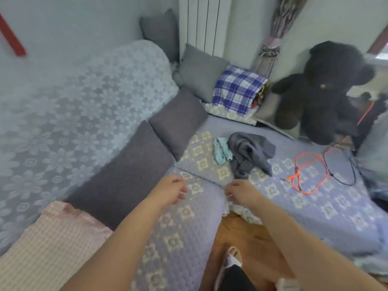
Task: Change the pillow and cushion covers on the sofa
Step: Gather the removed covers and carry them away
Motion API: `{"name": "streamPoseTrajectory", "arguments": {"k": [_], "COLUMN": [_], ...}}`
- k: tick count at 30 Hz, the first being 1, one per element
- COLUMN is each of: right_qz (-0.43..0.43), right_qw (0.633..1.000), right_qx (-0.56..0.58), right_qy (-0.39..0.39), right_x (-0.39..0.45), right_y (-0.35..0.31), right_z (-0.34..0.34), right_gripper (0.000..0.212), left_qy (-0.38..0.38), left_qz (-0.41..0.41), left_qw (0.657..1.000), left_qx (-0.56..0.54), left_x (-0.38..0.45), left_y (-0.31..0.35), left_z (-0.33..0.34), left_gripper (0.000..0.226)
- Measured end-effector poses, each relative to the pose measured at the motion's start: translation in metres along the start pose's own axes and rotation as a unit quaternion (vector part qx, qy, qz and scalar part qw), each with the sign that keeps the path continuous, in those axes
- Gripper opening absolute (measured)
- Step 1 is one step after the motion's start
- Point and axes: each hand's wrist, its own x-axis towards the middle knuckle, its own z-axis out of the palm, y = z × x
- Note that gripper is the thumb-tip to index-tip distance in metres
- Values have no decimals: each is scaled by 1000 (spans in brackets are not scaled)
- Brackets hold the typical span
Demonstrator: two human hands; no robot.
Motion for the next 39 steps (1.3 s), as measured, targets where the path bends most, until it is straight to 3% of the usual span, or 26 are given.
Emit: {"name": "streamPoseTrajectory", "arguments": {"k": [8,13,16,21,24,31,33,36,39], "right_qz": [1,65,78,80,67,-38,-28,-26,-46], "right_qw": [999,997,992,957,916,911,936,987,989], "right_qx": [21,-39,-92,-260,-376,-378,-332,-153,-34], "right_qy": [36,-18,-35,-99,-127,-158,-113,50,140], "right_x": [173,292,349,433,476,507,487,455,411], "right_y": [17,45,60,88,107,136,133,105,56], "right_z": [-159,-217,-245,-269,-264,-222,-220,-251,-299], "right_gripper": [17,17,20,17,34,36,43,35,37], "left_qy": [-17,1,-5,6,6,25,24,19,-10], "left_qz": [27,-87,-111,-146,-177,-216,-228,-215,-146], "left_qw": [998,993,990,986,982,973,970,974,988], "left_qx": [53,78,87,76,70,82,76,74,56], "left_x": [154,268,318,364,370,358,347,329,309], "left_y": [107,136,155,159,147,121,121,134,167], "left_z": [127,202,232,261,271,262,259,260,271], "left_gripper": [16,17,18,17,20,15,16,18,17]}}
